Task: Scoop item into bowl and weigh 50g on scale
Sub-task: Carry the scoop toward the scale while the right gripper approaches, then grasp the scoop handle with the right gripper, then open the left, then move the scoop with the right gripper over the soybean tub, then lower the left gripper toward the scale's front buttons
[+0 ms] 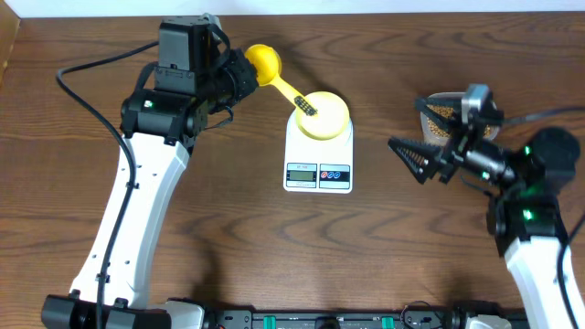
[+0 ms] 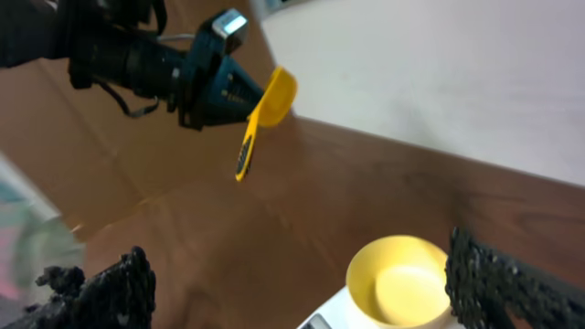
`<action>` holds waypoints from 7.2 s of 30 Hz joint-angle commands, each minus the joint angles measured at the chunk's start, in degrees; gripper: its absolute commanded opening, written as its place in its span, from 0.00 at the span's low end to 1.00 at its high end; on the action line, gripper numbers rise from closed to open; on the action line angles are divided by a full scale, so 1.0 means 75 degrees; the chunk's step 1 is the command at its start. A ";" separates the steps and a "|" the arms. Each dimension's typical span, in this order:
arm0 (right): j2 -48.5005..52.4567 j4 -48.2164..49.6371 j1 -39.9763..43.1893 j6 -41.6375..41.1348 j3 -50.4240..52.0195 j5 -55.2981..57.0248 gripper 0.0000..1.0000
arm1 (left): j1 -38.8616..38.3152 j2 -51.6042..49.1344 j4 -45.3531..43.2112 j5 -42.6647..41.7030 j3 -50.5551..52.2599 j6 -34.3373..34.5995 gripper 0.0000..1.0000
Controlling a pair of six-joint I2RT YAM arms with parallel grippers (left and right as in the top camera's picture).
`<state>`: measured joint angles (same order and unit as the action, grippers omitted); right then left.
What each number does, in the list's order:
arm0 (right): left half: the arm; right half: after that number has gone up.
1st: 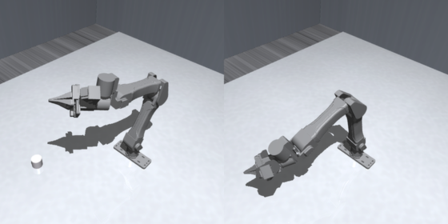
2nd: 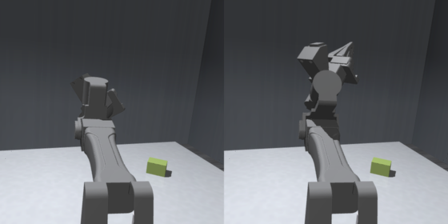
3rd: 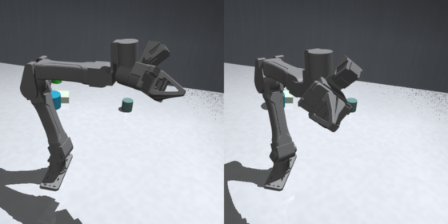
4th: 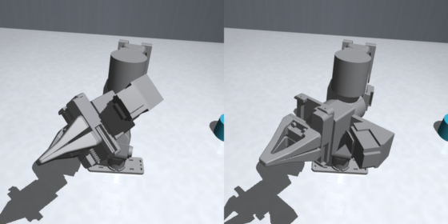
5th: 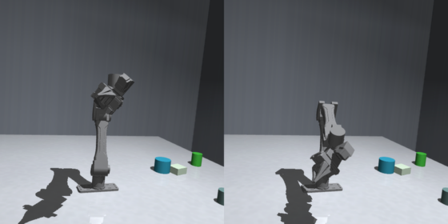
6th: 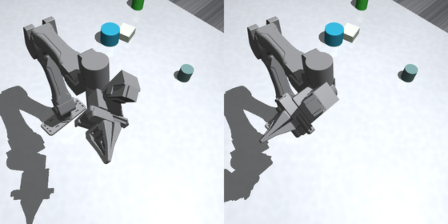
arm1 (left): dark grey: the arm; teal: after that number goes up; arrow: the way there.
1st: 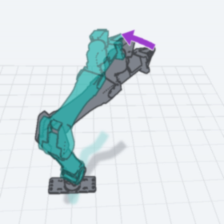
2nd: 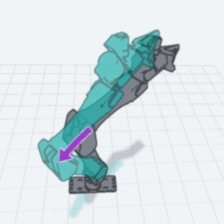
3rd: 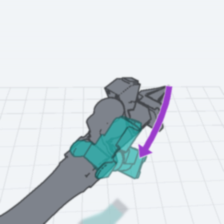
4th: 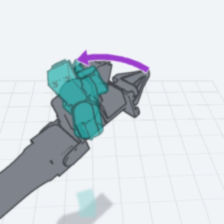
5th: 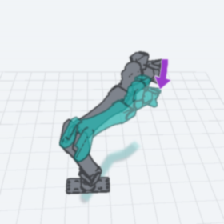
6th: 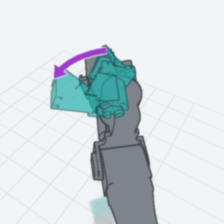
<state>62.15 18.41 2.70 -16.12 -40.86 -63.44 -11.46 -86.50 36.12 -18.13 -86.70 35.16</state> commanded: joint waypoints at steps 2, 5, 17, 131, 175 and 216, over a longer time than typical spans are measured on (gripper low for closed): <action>0.0711 0.0568 -0.0038 -0.1014 -0.0242 -0.0836 0.99 | -0.0277 -0.0216 -0.0178 -0.0061 0.0047 0.0099 0.08; 0.0909 0.0114 -0.0038 -0.1256 -0.0195 -0.0909 0.99 | -0.0414 -0.0370 -0.0265 -0.0061 0.0047 0.0169 0.08; 0.1215 0.0093 -0.0828 -0.3497 -0.0187 0.1163 0.80 | -0.0941 -0.0801 -0.0740 -0.0061 0.0047 0.0627 0.08; 0.2110 -0.7571 -0.0201 0.1332 -0.4736 0.6280 0.01 | -0.1603 -0.0688 0.2326 0.0883 -0.1212 -0.2430 0.63; 0.2189 -0.8035 -0.0201 0.1367 -0.4724 0.6306 0.01 | -0.4526 -0.1883 0.0915 0.3427 0.0801 -0.2917 0.08; 0.2215 -0.8501 -0.0221 0.1874 -0.4724 0.5636 0.01 | -0.4342 -0.1903 -0.1926 0.3771 0.3159 -0.3124 0.07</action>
<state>78.87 -45.23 0.95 -3.14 -75.59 -20.99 -43.97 -100.68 22.13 9.23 -63.46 14.24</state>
